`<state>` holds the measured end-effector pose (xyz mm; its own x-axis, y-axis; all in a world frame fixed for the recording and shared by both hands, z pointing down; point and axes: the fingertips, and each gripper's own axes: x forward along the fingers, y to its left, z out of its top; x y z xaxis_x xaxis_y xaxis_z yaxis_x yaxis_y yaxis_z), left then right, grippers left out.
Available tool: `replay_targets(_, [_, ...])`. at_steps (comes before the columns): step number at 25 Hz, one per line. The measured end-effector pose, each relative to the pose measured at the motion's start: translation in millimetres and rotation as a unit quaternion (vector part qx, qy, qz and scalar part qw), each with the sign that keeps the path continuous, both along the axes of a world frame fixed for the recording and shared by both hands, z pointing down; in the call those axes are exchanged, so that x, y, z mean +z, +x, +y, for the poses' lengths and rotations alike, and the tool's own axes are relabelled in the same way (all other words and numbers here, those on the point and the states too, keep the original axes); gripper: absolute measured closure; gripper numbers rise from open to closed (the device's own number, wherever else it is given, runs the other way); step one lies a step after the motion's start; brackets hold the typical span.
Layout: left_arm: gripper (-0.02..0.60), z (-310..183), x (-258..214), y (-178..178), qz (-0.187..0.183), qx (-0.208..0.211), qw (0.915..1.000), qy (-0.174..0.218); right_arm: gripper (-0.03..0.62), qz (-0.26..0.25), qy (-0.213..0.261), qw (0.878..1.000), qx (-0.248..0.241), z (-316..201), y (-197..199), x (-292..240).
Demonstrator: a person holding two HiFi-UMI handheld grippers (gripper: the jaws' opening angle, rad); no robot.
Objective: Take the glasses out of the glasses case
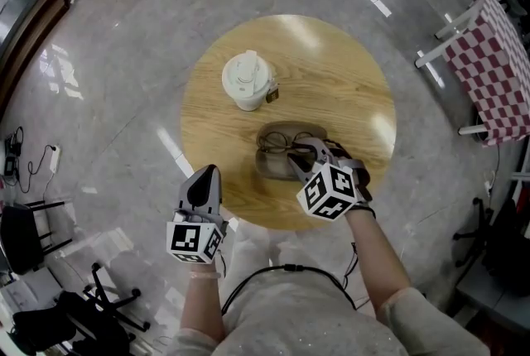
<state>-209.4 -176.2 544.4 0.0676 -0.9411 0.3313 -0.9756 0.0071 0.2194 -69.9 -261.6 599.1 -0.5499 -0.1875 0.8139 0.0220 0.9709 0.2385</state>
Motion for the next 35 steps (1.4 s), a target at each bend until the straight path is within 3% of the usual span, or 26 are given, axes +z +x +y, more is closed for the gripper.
replay_targets(13, [0.575,10.1,5.0,-8.9,0.017,-0.02,0.9997,-0.001,0.559,0.042,0.02,0.998,-0.041,-3.9,-8.0,10.8])
replay_targets(24, [0.575,9.6,2.3,-9.9,0.017,-0.016,0.9997,0.002,0.571,0.018,0.038,0.998,-0.04,0.9,-6.5,-2.2])
replay_targets(35, [0.575,3.3,-8.7,-8.3,0.013,0.0,0.9998,0.013,0.572,-0.024,0.039,0.999,-0.007,5.7,-2.9,-25.7])
